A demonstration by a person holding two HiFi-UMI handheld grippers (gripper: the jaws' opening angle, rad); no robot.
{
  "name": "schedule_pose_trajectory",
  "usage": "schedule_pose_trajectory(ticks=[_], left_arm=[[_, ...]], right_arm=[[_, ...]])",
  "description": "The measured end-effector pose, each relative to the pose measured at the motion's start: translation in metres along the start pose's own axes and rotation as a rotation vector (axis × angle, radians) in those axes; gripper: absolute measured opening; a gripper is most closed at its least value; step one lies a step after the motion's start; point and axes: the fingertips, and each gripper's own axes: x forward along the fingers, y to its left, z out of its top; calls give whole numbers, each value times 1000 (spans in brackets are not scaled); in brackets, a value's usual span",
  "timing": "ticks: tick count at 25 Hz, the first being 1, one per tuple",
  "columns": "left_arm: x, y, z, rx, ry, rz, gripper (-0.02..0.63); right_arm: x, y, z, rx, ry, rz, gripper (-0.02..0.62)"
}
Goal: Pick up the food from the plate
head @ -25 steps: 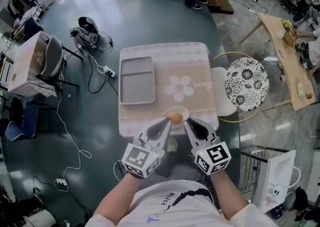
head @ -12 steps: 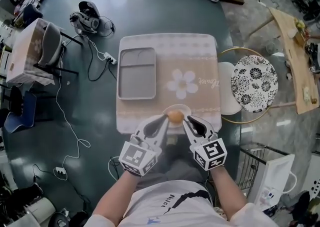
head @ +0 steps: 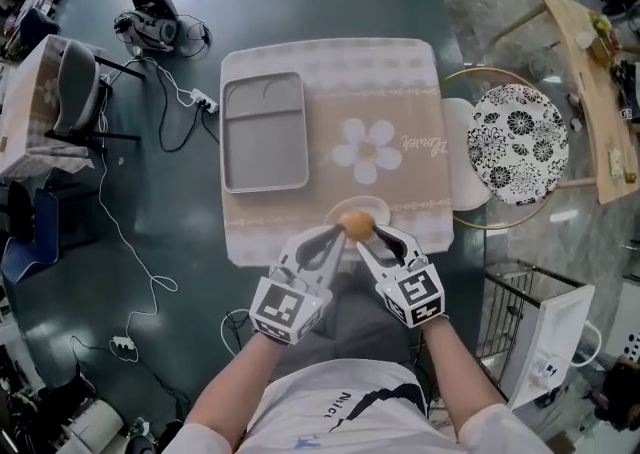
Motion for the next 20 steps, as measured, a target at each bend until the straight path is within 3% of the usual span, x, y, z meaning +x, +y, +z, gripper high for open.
schedule_pose_trajectory(ticks=[9,20], left_arm=[[15,22,-47,4,13,-51,6],[33,38,-79,9,34,-73,6]], right_arm=[[39,-11,-62,-183,155,11,247],[77,-19,-104,-382,305,94,302]])
